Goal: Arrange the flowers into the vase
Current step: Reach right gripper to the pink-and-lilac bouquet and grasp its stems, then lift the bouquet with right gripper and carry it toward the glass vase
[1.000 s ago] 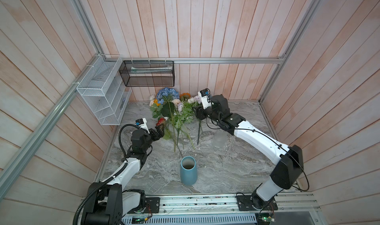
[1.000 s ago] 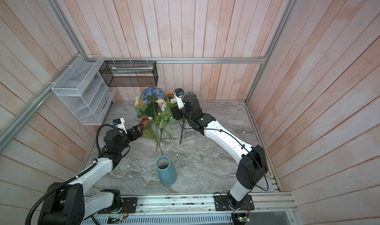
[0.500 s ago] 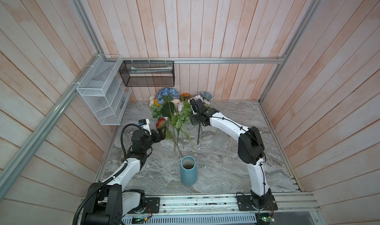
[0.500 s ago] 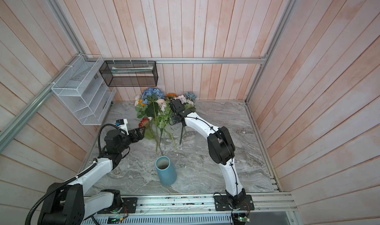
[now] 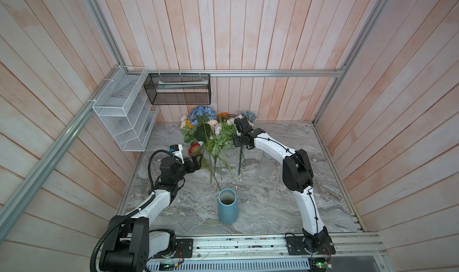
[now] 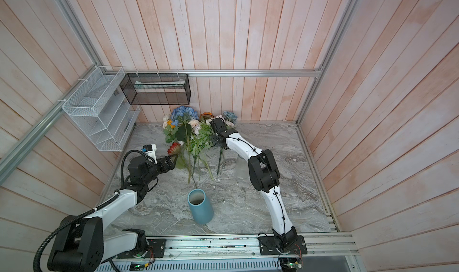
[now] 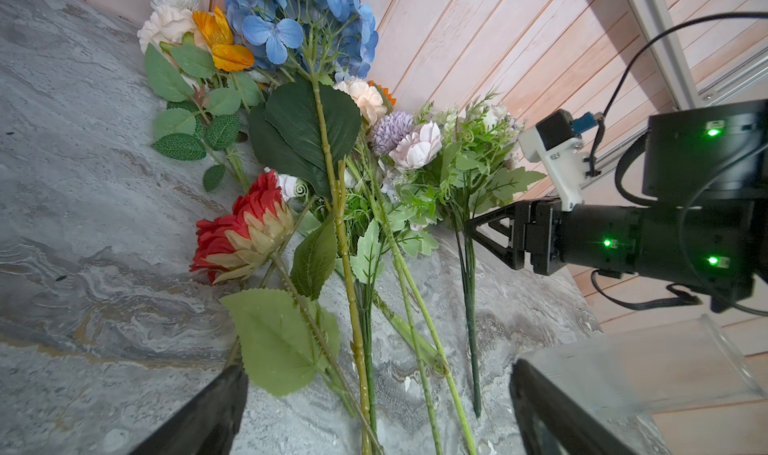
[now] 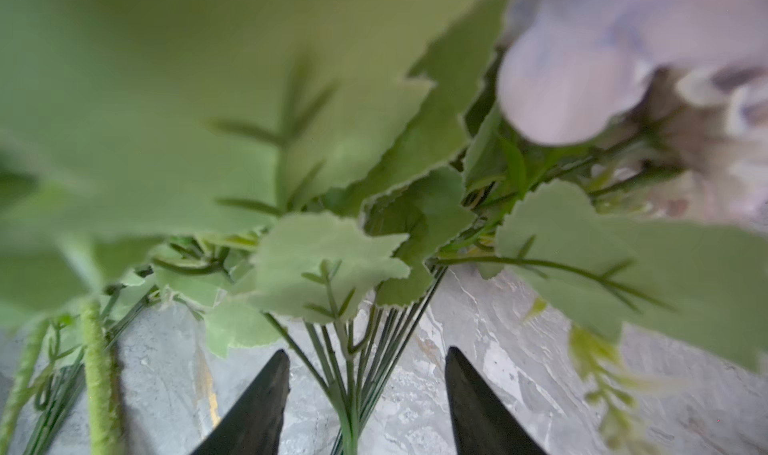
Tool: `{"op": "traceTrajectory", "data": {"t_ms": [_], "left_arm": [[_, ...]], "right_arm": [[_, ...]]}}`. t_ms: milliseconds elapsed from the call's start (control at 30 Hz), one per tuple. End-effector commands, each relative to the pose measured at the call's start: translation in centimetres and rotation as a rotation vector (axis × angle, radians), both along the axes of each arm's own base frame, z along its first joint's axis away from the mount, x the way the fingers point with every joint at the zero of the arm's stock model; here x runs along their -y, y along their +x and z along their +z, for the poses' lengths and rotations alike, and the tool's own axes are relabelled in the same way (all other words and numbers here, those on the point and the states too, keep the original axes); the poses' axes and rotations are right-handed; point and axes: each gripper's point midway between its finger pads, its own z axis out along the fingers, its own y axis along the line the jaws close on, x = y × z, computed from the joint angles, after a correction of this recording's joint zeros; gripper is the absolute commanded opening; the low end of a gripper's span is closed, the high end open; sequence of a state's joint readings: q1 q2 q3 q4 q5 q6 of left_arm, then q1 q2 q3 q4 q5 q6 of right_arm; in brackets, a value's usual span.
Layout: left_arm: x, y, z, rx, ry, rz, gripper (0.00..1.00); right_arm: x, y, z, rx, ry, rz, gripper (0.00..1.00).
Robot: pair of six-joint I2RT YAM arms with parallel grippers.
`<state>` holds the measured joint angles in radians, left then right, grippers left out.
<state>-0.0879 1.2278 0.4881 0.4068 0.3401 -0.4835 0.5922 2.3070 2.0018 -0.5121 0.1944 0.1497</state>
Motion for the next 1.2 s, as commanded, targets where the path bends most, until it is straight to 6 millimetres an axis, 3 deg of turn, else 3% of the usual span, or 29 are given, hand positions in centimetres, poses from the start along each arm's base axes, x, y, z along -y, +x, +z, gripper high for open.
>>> {"op": "traceTrajectory", "data": {"t_ms": [0, 267, 500, 667, 900, 1167], "left_arm": [[0.5, 0.5, 1.5, 0.035, -0.018, -0.017, 1.0], [1.1, 0.7, 2.1, 0.042, -0.025, -0.031, 1.0], [1.0, 0.5, 2.1, 0.036, -0.015, -0.021, 1.0], [1.1, 0.5, 2.3, 0.041, -0.016, -0.025, 1.0], [1.0, 0.3, 2.2, 0.042, -0.008, -0.018, 1.0], [1.0, 0.3, 2.6, 0.053, -0.006, -0.018, 1.0]], "right_arm": [[-1.0, 0.8, -0.4, 0.0, 0.055, 0.017, 0.58], [-2.4, 1.8, -1.5, 0.007, 0.076, 0.055, 0.58], [-3.5, 1.5, -2.2, -0.016, 0.052, 0.11, 0.53], [-2.8, 2.4, -2.4, 0.004, 0.024, 0.07, 0.4], [-2.4, 2.7, -1.0, 0.031, 0.02, 0.048, 0.16], [-2.8, 2.3, 2.8, 0.07, 0.079, 0.065, 0.0]]}}
